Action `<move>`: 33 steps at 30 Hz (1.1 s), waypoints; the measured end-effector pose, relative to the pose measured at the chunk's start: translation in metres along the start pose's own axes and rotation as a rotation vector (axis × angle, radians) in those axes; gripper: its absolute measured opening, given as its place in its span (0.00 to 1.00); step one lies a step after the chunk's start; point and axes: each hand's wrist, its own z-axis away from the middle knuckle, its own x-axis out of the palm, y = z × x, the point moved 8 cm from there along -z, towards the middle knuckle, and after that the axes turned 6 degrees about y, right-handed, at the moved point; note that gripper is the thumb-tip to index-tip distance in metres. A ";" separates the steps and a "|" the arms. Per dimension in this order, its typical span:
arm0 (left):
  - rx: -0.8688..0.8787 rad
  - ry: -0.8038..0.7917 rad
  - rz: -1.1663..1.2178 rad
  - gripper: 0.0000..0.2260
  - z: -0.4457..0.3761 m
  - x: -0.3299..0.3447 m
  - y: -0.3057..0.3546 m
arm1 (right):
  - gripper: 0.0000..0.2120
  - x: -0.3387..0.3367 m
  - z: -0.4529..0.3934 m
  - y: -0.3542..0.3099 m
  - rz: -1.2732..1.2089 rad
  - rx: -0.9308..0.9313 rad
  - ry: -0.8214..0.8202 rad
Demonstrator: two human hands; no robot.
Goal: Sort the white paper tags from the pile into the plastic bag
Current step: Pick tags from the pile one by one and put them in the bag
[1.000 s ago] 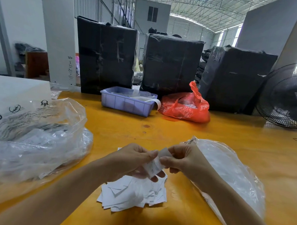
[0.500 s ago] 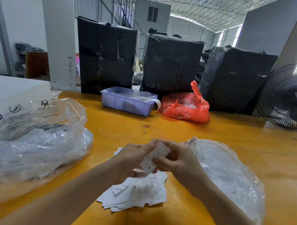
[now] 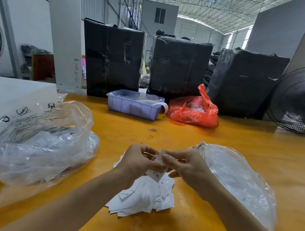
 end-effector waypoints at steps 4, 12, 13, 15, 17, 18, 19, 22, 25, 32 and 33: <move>0.032 -0.005 0.014 0.19 -0.001 0.000 0.004 | 0.16 -0.007 -0.005 0.006 -0.207 0.080 0.106; 0.084 0.015 0.033 0.10 -0.005 -0.003 0.008 | 0.10 -0.005 -0.005 0.000 -0.092 0.000 0.106; 0.083 0.011 0.035 0.10 -0.006 -0.003 0.008 | 0.10 -0.007 -0.006 0.001 -0.108 0.006 0.140; 0.085 0.003 0.029 0.09 -0.006 -0.003 0.008 | 0.10 -0.009 -0.007 0.004 -0.158 0.035 0.159; 0.092 0.000 0.019 0.09 -0.007 -0.003 0.008 | 0.07 -0.006 -0.008 0.003 -0.176 0.039 0.134; 0.094 0.002 0.017 0.09 -0.007 -0.003 0.009 | 0.05 -0.005 -0.007 0.001 -0.181 0.029 0.128; 0.095 0.004 0.016 0.10 -0.007 -0.003 0.010 | 0.05 -0.006 -0.007 0.000 -0.188 0.017 0.140; 0.063 -0.030 0.051 0.17 -0.006 0.001 0.011 | 0.03 -0.013 -0.008 -0.002 -0.199 -0.025 0.228; -0.007 -0.102 0.111 0.15 -0.005 0.006 0.007 | 0.04 -0.017 -0.009 -0.005 -0.196 -0.056 0.272; -0.022 -0.033 0.118 0.14 -0.009 -0.003 0.002 | 0.07 -0.001 -0.009 -0.009 -0.165 -0.068 0.130; -0.040 -0.043 0.122 0.15 -0.008 -0.004 0.002 | 0.07 -0.003 -0.010 -0.007 -0.184 -0.066 0.160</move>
